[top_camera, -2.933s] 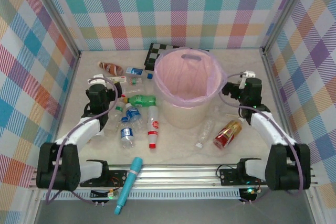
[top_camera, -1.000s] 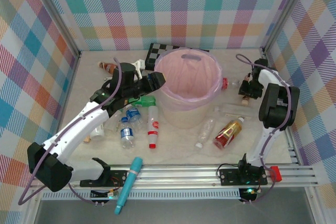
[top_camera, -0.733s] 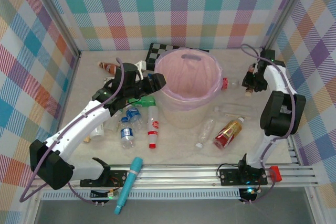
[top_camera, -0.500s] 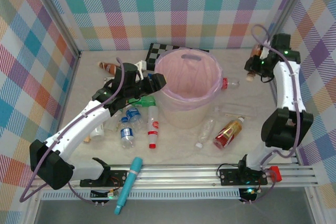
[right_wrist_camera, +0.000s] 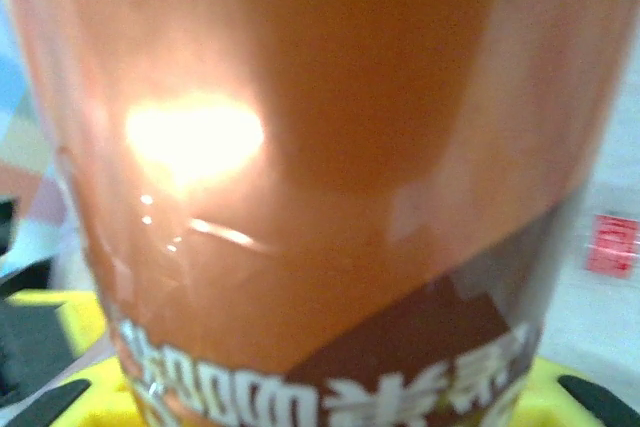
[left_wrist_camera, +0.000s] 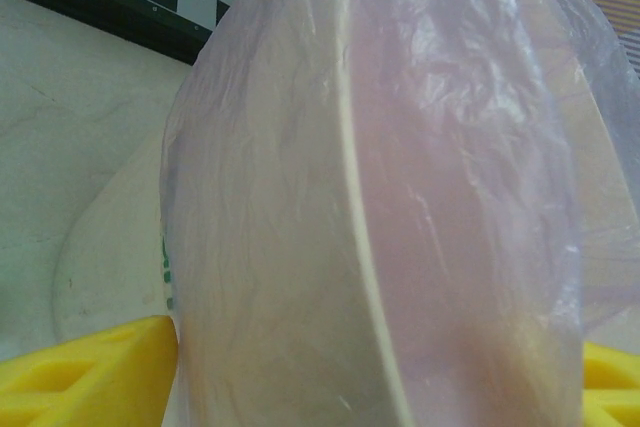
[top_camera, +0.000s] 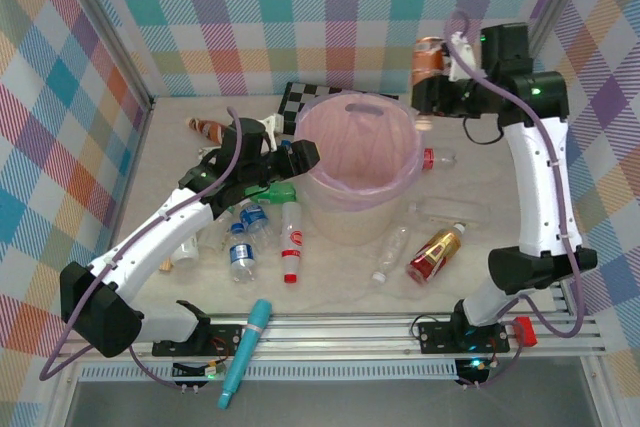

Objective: Put the plastic bottles in the bin

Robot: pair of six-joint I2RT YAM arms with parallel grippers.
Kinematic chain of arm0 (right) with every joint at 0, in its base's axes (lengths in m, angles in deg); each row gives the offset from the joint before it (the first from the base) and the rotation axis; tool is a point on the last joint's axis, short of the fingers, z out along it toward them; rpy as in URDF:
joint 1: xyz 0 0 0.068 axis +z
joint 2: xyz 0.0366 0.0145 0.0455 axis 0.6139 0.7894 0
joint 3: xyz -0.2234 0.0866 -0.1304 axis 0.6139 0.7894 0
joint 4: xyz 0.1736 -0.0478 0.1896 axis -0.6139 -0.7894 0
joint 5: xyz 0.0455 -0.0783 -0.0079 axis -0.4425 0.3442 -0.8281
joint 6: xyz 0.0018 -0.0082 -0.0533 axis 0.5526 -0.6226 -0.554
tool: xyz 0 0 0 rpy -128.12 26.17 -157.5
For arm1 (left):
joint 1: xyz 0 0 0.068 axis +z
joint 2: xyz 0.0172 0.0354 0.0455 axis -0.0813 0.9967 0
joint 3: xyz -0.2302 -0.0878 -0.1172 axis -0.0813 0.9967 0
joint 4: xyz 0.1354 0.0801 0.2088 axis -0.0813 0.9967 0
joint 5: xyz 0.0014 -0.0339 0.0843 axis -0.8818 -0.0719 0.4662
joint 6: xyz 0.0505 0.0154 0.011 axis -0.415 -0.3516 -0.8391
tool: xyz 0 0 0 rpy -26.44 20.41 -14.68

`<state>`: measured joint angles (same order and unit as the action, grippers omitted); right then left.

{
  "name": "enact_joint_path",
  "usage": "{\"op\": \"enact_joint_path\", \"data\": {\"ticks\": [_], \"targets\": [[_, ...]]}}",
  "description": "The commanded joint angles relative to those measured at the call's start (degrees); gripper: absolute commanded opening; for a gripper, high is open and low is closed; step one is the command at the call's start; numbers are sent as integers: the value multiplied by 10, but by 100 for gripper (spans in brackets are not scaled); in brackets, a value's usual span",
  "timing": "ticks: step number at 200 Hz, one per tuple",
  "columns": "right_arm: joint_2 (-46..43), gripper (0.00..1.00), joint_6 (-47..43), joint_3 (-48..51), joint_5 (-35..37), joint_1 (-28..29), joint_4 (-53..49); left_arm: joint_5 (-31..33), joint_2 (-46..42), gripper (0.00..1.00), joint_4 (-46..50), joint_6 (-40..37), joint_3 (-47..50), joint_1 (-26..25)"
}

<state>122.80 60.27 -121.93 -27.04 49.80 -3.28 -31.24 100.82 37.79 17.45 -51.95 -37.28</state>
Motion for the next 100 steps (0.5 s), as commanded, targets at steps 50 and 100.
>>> {"op": "enact_joint_path", "data": {"ticks": [50, 100], "targets": [[89, 33, -8, -48, 98, 179, -118, 12, 8, 74, 46, -25, 0, -12], [156, 34, 20, -3, 146, 231, -114, 20, 14, 74, 55, -28, -13, -13]]}}
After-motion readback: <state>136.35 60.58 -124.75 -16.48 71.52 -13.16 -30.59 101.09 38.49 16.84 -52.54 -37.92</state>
